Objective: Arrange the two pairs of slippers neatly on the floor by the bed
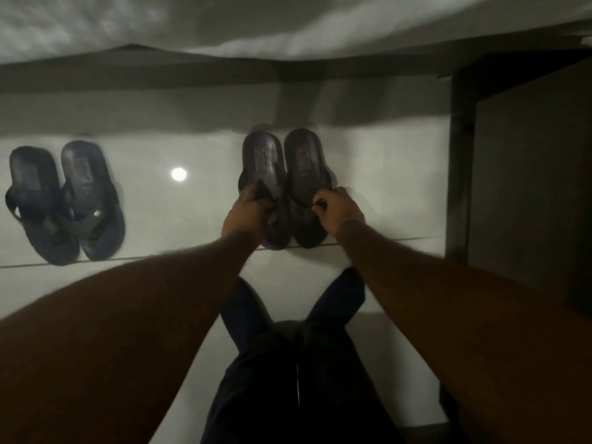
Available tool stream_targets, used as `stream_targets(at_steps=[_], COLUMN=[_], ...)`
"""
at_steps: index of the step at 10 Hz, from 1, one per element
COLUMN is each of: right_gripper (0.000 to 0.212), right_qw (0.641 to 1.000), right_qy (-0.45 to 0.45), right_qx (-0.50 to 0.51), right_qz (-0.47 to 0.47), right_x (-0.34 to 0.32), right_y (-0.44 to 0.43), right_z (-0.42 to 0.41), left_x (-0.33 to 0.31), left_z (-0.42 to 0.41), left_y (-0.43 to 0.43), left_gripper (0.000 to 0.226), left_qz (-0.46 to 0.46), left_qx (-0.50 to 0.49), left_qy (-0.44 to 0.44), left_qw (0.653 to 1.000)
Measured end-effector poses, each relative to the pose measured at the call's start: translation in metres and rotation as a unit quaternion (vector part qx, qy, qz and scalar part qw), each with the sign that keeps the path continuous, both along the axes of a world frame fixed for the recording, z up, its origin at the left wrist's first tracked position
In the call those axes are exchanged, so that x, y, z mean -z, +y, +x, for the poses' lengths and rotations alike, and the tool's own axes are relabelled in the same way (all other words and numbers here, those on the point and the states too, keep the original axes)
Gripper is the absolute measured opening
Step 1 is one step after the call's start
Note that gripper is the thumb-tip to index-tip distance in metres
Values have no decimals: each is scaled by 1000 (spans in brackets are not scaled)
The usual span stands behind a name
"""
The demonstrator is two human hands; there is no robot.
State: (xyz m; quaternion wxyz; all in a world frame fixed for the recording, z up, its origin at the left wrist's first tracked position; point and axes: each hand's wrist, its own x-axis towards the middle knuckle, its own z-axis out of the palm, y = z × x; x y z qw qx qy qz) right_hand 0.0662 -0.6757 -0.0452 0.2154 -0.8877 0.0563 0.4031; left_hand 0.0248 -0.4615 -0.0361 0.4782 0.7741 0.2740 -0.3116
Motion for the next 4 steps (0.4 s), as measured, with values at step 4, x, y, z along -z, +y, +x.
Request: stream_targets(at_steps=[4], right_gripper=[48], right_qw=[998], right_qy=[-36], right_qx=[17], right_qz=[-55], right_x=[-50], right_y=[13], right_z=[14], left_x=[-29], left_z=[5], left_y=[18], left_gripper=[67], left_qz=[208], left_qx=[296], left_qy=[-152], left_qw=[920])
